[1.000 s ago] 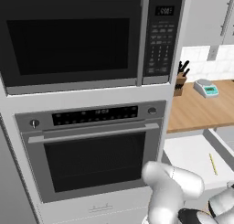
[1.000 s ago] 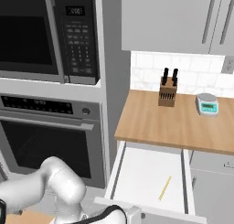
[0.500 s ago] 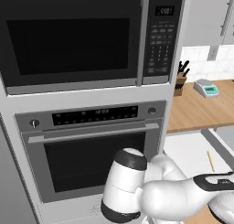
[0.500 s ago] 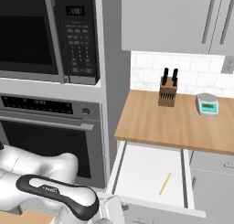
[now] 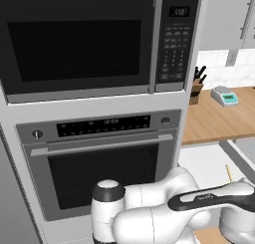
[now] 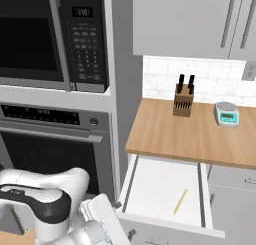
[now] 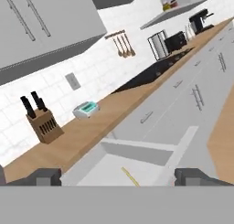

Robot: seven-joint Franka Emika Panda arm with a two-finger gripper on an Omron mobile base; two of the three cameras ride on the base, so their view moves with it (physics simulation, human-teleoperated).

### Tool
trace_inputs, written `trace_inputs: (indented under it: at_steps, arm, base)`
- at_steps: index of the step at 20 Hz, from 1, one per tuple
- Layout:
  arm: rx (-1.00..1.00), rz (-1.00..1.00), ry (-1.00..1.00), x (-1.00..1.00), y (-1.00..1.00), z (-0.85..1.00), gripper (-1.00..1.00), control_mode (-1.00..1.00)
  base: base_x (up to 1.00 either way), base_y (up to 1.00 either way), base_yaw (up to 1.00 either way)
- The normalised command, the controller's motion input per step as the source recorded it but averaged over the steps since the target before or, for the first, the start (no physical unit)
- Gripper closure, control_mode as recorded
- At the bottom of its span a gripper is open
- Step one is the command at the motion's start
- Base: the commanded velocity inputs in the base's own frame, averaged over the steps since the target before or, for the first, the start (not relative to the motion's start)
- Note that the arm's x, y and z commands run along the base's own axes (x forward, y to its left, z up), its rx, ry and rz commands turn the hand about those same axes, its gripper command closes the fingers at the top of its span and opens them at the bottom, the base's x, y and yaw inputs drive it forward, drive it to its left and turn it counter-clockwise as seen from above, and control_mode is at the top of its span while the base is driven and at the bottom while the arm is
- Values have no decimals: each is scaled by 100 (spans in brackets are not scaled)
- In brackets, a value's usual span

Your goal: Take a straw from the drawer in front and place it inside the glass cup on the dining counter.

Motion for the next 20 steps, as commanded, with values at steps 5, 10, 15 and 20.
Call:
trace_inputs:
  at_steps: [5,10,15,20]
  arm:
    - [-16,21,39,-20,0,100,-100,-100]
    - [-10,19,54,-23,0,100,-100,-100]
    - [0,14,57,-13,0,99,-100,-100]
    - [11,20,38,0,-1,8,-100,-100]
  base:
    - [0,0,0]
    - [0,0,0]
    - [0,0,0]
    - [0,0,0]
